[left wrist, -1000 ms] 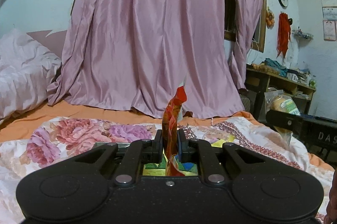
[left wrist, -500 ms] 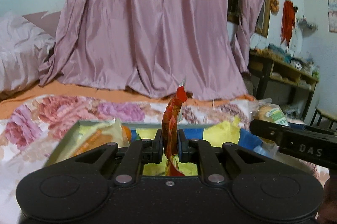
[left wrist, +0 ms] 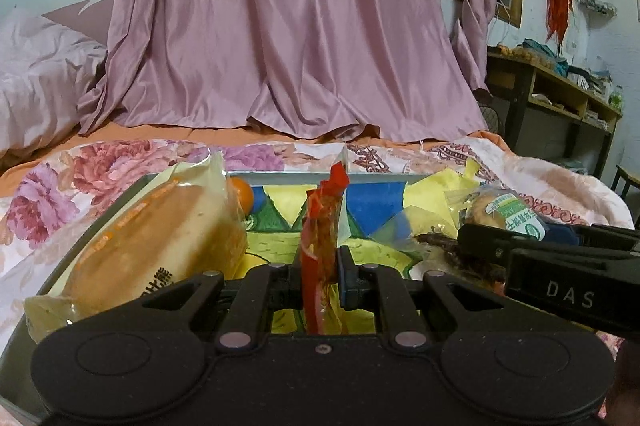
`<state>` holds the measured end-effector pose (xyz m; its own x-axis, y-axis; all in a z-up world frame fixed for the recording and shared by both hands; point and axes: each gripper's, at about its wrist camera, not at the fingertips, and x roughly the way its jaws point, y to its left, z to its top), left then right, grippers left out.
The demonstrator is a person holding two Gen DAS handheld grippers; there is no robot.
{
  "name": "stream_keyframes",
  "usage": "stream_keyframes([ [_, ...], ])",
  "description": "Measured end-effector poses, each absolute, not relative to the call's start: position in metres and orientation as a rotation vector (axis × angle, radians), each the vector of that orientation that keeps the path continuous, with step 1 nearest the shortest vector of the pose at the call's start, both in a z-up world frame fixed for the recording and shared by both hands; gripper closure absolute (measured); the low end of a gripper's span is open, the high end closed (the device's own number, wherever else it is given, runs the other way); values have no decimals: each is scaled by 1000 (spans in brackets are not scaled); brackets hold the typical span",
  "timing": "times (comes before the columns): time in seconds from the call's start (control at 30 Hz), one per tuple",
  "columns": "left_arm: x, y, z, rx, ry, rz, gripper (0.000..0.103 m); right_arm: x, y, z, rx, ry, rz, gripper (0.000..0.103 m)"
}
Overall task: Organize snacks
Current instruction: 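Lower both bags into the tray and open both grippers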
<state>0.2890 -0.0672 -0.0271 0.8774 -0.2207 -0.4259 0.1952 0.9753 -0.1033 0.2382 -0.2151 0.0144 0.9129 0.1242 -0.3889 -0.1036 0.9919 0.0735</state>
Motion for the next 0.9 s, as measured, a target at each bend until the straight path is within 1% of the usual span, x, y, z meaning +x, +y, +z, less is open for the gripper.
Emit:
stream_keyframes([
  [0.1, 289, -67, -28, -59, 454, -211, 88, 238, -213, 13, 45, 405, 122, 49],
  [0.27, 287, -68, -28, -58, 449, -205, 82, 239, -214, 12, 49, 410, 125, 46],
  [0.33, 287, -68, -27, -61, 449, -204, 78, 239, -214, 11, 47, 411, 124, 45],
  [0.4, 287, -68, -27, -60, 445, -199, 77, 240, -214, 11, 48, 412, 125, 45],
  [0.5, 286, -68, -26, -60, 443, -195, 73, 239, -214, 12, 47, 410, 125, 44],
  [0.57, 286, -67, -25, -60, 436, -191, 67, 239, -213, 12, 47, 407, 125, 43],
  [0.63, 284, -67, -23, -56, 424, -186, 53, 239, -213, 14, 48, 402, 125, 42],
  [0.7, 282, -68, -19, -51, 404, -176, 44, 239, -213, 16, 50, 395, 123, 40],
  [0.87, 281, -66, -16, -53, 395, -172, 40, 237, -215, 20, 49, 384, 121, 38],
  [0.9, 281, -66, -15, -52, 395, -171, 39, 236, -215, 20, 49, 382, 121, 36],
])
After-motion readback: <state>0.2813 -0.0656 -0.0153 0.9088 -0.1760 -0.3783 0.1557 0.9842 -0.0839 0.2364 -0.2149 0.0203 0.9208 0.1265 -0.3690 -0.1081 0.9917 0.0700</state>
